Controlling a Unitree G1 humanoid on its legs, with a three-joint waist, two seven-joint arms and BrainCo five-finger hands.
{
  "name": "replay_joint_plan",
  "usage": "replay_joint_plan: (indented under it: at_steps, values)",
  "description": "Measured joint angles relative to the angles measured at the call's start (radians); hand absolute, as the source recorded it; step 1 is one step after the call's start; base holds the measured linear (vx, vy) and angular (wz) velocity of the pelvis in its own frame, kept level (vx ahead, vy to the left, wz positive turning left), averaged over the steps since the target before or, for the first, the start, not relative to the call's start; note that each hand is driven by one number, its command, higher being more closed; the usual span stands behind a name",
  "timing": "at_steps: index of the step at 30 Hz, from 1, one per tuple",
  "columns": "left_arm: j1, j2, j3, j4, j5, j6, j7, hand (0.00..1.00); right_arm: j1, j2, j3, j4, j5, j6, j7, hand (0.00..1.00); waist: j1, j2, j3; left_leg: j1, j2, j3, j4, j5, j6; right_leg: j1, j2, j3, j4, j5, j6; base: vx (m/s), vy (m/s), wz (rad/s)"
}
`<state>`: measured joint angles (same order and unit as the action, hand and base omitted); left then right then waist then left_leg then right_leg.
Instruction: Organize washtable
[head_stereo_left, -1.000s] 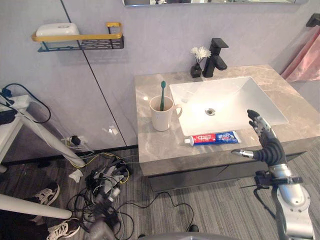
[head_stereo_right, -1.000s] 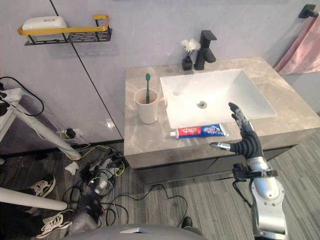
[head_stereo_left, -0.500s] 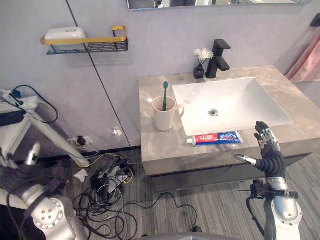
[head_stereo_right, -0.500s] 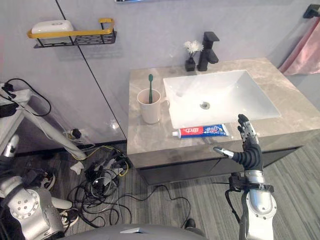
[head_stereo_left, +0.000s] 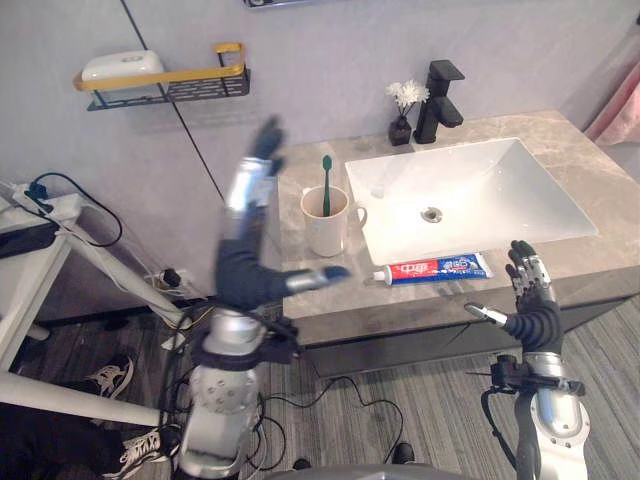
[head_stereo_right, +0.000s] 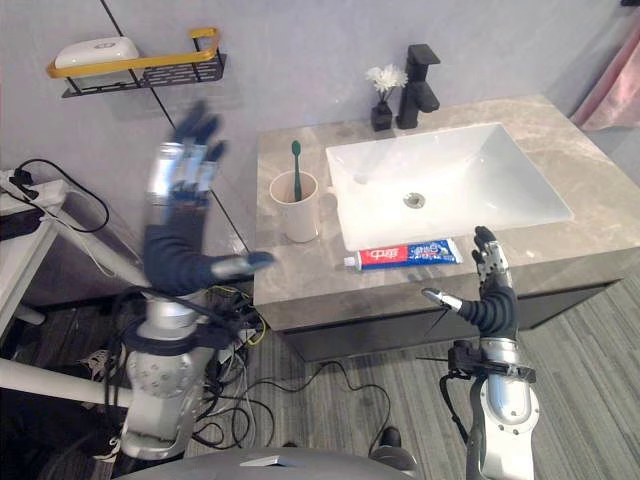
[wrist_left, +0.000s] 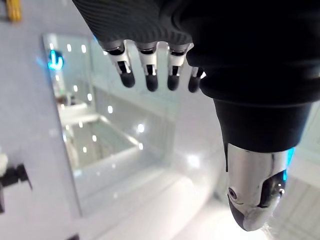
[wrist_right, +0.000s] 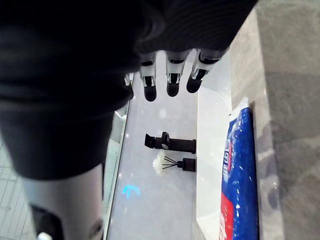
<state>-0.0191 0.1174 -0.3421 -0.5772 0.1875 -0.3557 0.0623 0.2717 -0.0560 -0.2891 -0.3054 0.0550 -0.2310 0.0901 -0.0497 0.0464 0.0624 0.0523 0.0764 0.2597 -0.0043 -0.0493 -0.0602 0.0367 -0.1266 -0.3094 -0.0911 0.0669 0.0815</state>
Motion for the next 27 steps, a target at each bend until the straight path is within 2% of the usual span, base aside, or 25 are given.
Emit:
replay_joint_plan:
  at_steps: [6, 11, 15, 21, 27]
  values:
    - [-0.169, 0.014, -0.161, 0.099, 0.065, 0.032, -0.101, 0.00, -0.054, -0.001, -0.078, -0.058, -0.040, 0.001, -0.055, 0.00, -0.010, 0.004, 0.003, 0.001, 0.000, 0.020, 0.002, -0.001, 0.000, -0.010, 0.002, 0.026, 0.000, 0.001, 0.000, 0.00, 0.001, -0.09]
    - [-0.277, 0.003, -0.236, 0.192, 0.124, 0.057, -0.139, 0.00, -0.094, -0.003, -0.157, -0.108, -0.061, 0.002, -0.096, 0.00, -0.026, 0.012, 0.012, 0.005, 0.001, 0.052, 0.010, -0.010, 0.001, -0.021, 0.005, 0.058, 0.000, 0.007, 0.001, 0.00, 0.007, -0.19]
    - [-0.350, -0.020, -0.313, 0.287, 0.185, 0.083, -0.170, 0.00, -0.107, -0.008, -0.214, -0.129, -0.079, 0.003, -0.129, 0.00, -0.027, 0.018, 0.017, 0.003, 0.006, 0.080, 0.024, -0.022, 0.000, -0.034, 0.007, 0.087, 0.000, 0.012, 0.002, 0.01, 0.009, -0.22]
    - [-0.416, -0.078, -0.368, 0.459, 0.260, 0.120, -0.208, 0.00, -0.159, -0.035, -0.237, -0.129, -0.087, 0.017, -0.159, 0.00, -0.038, 0.018, 0.017, 0.004, 0.012, 0.093, 0.027, -0.027, -0.003, -0.039, 0.013, 0.103, 0.000, 0.014, 0.001, 0.01, -0.002, -0.07]
    - [-0.491, -0.114, -0.367, 0.598, 0.382, 0.160, -0.192, 0.00, -0.171, -0.036, -0.241, -0.136, -0.115, 0.024, -0.168, 0.00, -0.046, 0.019, 0.019, 0.002, 0.016, 0.110, 0.028, -0.027, -0.003, -0.056, 0.016, 0.119, 0.013, 0.013, 0.001, -0.01, 0.000, -0.06]
